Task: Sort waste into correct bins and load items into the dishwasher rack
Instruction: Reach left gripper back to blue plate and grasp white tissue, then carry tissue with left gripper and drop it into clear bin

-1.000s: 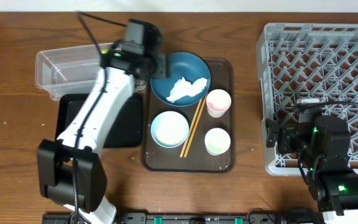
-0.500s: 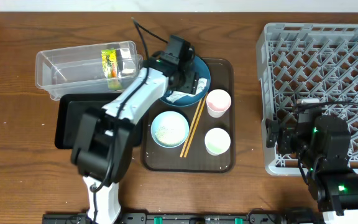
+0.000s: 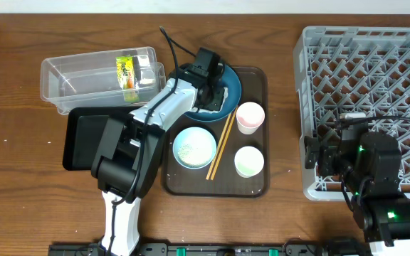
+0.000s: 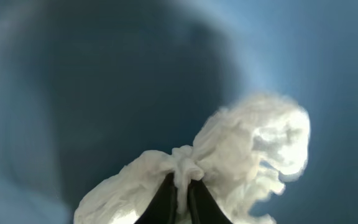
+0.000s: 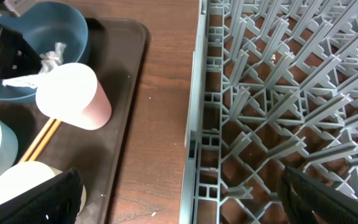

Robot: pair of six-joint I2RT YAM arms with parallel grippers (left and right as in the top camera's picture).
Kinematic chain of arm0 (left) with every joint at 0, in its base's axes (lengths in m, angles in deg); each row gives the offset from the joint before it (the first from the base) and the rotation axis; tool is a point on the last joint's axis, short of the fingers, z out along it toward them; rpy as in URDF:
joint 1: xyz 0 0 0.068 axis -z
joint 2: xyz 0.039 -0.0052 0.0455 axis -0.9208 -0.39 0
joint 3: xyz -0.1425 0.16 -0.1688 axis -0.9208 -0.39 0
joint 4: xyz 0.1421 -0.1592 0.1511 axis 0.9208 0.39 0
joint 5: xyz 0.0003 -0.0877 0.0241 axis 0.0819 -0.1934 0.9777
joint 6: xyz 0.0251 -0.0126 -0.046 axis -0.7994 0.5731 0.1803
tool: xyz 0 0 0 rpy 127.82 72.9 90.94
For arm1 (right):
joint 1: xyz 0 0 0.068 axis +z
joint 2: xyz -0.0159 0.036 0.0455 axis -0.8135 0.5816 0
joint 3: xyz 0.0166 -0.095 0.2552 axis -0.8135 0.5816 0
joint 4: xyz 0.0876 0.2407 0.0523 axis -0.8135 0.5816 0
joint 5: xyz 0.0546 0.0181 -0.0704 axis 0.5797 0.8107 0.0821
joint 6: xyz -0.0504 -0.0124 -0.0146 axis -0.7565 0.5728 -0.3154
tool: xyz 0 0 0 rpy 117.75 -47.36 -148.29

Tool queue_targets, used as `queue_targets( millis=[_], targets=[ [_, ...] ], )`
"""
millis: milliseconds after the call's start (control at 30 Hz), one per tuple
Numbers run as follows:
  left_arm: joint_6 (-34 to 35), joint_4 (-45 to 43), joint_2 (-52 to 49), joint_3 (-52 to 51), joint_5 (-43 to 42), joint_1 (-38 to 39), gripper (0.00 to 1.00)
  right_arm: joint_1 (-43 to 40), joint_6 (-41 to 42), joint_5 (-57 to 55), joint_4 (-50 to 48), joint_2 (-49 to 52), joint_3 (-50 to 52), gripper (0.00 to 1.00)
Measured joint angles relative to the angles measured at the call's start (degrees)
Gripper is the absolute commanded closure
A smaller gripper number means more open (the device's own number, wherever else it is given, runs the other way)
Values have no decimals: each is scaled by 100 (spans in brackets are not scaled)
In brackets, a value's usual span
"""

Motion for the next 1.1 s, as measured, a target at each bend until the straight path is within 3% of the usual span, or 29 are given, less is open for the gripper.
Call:
queue_targets(
  millis=[333, 600, 767, 867, 1100],
  targets=[
    [0, 675, 686, -2, 238, -367, 94, 0, 0, 0, 17, 0, 0, 1],
    [0, 621, 2146, 0, 313, -1475, 93, 0, 0, 0, 15, 0, 0, 1],
    [-2, 625, 2194, 0, 328, -2199, 89, 0, 0, 0, 15, 0, -2, 1],
    [-4, 625, 2052, 0, 328, -2568, 83, 0, 0, 0, 15, 0, 0, 1],
    [-22, 640, 1532, 0, 348, -3119, 54, 0, 0, 0, 17, 0, 0, 1]
  ],
)
